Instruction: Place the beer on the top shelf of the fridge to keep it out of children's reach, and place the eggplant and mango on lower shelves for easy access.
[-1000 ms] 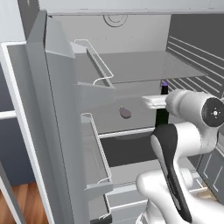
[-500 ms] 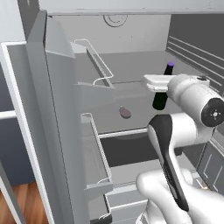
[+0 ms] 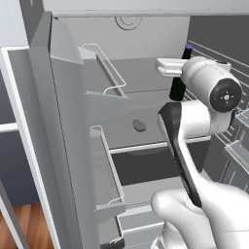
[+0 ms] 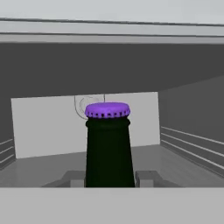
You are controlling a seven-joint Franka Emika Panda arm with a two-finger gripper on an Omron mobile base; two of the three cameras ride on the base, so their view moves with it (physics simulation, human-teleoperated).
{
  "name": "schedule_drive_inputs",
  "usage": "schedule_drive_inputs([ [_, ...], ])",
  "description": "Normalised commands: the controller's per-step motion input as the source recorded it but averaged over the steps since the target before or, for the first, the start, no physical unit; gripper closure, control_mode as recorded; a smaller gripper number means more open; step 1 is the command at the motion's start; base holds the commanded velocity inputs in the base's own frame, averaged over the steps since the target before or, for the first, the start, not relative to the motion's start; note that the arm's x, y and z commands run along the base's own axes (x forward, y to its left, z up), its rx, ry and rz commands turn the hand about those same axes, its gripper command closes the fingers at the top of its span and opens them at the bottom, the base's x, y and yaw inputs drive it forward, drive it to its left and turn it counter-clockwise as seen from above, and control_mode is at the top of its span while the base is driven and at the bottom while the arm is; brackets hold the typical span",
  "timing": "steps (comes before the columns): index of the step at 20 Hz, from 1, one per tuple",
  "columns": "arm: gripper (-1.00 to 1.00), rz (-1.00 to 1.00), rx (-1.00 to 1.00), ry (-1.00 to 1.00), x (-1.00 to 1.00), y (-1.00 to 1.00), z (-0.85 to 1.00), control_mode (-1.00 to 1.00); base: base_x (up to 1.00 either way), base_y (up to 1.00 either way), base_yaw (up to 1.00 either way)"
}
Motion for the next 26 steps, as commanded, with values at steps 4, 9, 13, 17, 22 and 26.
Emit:
schedule_drive_inputs([
  [4, 1.0, -0.02, 0.0, 0.0, 0.5, 0.0, 0.0, -1.0, 0.0, 0.0, 0.0],
  [9, 1.0, -0.01, 0.0, 0.0, 0.64, 0.0, 0.0, -1.0, 0.0, 0.0, 0.0],
  [13, 1.0, 0.0, 0.0, -0.01, 0.64, -0.01, 0.0, -1.0, 0.0, 0.0, 0.0],
  [17, 1.0, 0.0, 0.0, 0.0, 0.68, -0.01, -0.06, -1.0, 0.0, 0.0, 0.0],
  [22, 1.0, 0.0, 0.0, 0.0, 0.53, 0.0, -0.37, -1.0, 0.0, 0.0, 0.0],
  [26, 1.0, 0.0, 0.0, 0.0, 0.43, 0.0, -0.45, -1.0, 0.0, 0.0, 0.0],
])
